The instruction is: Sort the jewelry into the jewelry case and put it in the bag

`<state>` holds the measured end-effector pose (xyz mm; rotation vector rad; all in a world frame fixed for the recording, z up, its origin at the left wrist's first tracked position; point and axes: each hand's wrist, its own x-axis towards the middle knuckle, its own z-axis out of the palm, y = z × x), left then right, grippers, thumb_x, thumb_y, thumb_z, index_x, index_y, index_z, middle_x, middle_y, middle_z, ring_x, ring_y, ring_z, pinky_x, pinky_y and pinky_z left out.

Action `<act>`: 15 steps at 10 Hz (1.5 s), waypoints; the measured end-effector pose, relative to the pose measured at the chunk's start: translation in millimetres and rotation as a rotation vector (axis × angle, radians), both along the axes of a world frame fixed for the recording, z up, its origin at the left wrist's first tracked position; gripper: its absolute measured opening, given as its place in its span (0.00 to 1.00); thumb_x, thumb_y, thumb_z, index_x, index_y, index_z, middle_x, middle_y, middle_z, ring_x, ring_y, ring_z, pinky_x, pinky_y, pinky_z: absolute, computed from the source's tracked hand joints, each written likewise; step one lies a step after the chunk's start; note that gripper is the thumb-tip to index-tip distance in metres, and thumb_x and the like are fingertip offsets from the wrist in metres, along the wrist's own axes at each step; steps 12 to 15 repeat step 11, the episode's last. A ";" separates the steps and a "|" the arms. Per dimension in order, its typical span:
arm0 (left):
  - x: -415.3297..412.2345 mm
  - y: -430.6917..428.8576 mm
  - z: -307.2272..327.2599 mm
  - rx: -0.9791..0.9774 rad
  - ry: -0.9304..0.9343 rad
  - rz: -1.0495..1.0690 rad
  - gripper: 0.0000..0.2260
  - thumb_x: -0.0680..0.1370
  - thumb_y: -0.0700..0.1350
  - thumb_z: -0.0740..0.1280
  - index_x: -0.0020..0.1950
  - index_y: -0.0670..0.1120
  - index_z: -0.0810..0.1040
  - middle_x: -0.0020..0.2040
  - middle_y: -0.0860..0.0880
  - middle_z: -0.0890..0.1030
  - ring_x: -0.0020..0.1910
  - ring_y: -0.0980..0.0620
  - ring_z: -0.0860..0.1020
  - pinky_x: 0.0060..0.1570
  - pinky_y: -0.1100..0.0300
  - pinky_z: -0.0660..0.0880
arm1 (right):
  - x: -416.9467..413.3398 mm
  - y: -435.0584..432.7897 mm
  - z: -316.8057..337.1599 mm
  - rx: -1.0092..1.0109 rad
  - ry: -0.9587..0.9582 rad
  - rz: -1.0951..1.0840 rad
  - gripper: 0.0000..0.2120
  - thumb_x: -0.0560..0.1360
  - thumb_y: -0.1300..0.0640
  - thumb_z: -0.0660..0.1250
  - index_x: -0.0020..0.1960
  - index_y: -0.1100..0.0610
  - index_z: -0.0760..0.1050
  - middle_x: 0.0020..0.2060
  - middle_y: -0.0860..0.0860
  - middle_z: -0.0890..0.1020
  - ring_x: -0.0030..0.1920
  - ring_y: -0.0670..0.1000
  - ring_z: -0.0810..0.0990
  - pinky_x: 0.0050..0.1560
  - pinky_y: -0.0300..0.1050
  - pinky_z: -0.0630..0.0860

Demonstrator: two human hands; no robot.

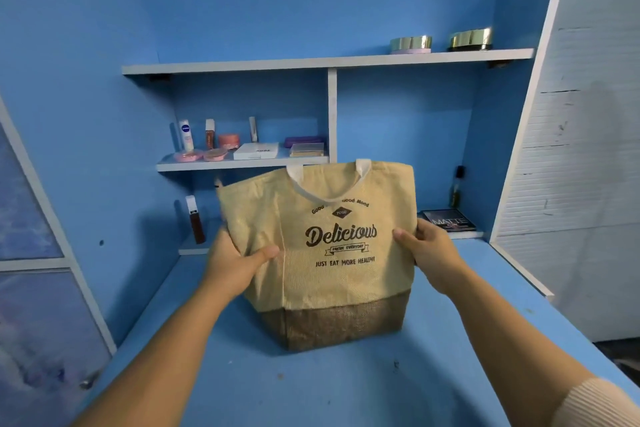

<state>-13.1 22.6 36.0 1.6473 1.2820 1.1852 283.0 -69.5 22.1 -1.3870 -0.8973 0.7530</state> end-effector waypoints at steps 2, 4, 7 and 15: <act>51.9 0.2 10.0 0.115 0.017 0.022 0.21 0.69 0.45 0.78 0.56 0.46 0.72 0.51 0.48 0.80 0.49 0.48 0.78 0.49 0.54 0.75 | 34.0 -18.3 12.8 0.099 -0.123 -0.287 0.03 0.77 0.56 0.67 0.50 0.54 0.77 0.45 0.49 0.83 0.47 0.50 0.80 0.49 0.48 0.78; 145.7 -6.2 18.0 0.132 0.018 -0.063 0.15 0.73 0.46 0.74 0.55 0.43 0.75 0.50 0.47 0.80 0.47 0.48 0.77 0.45 0.59 0.70 | 113.6 -42.5 29.1 0.087 -0.180 -0.515 0.08 0.78 0.58 0.65 0.53 0.62 0.76 0.43 0.53 0.80 0.43 0.51 0.76 0.42 0.45 0.73; 220.7 7.2 8.0 0.027 -0.086 -0.118 0.15 0.77 0.47 0.69 0.62 0.45 0.73 0.56 0.48 0.79 0.51 0.49 0.76 0.52 0.55 0.73 | 174.7 -34.3 23.4 0.005 -0.095 -0.514 0.05 0.80 0.57 0.61 0.53 0.55 0.74 0.49 0.52 0.79 0.51 0.53 0.76 0.51 0.50 0.74; 201.1 -0.2 -27.4 0.197 0.277 -0.233 0.37 0.77 0.59 0.64 0.79 0.50 0.49 0.76 0.47 0.63 0.73 0.47 0.64 0.71 0.45 0.64 | 151.8 -45.4 -19.7 -0.117 -0.508 -0.395 0.32 0.76 0.51 0.63 0.76 0.53 0.52 0.72 0.54 0.65 0.71 0.56 0.65 0.71 0.59 0.63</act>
